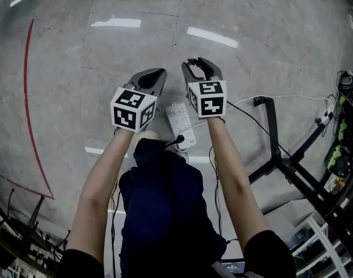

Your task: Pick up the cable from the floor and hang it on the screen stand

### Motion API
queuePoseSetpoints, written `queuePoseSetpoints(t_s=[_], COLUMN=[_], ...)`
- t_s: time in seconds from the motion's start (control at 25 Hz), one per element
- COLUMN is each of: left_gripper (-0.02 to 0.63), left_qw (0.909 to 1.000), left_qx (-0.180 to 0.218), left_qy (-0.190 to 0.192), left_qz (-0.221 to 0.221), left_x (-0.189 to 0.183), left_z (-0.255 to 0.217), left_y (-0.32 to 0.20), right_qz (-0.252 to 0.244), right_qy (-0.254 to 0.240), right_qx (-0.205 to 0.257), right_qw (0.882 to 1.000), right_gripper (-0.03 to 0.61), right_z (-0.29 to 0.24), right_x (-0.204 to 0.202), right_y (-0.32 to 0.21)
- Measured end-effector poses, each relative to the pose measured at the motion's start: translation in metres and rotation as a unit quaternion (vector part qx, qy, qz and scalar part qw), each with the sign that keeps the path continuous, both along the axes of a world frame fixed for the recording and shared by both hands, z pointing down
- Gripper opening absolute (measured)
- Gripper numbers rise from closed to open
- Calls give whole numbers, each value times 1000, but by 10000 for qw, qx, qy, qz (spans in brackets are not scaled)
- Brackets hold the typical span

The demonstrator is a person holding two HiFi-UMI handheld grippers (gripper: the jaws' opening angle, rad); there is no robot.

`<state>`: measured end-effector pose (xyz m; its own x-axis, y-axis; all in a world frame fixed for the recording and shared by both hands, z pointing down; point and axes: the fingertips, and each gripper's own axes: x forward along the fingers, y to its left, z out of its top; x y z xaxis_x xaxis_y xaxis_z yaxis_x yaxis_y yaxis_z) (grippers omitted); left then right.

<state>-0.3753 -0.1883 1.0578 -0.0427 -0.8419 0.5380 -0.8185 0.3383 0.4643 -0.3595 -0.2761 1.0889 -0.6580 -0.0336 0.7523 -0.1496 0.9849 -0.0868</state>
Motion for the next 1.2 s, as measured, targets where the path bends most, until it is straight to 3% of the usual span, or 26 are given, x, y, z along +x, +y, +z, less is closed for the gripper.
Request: queuePoseSetpoints(t_s=[0.76,1.2], left_gripper=[3,3], left_qw=[9998,9997], left_qx=[48,195], left_qy=[166,121], left_qz=[-110,68], left_x=[12,10], left_z=[-209,-296], left_y=[29,21], right_qz=[127,518], right_qy=[-395,-770], right_qx=[181,325], right_qw=[9990,9952], right_gripper=[216,212], right_z=[-225,-335], right_x=[10,18], right_y=[31,31])
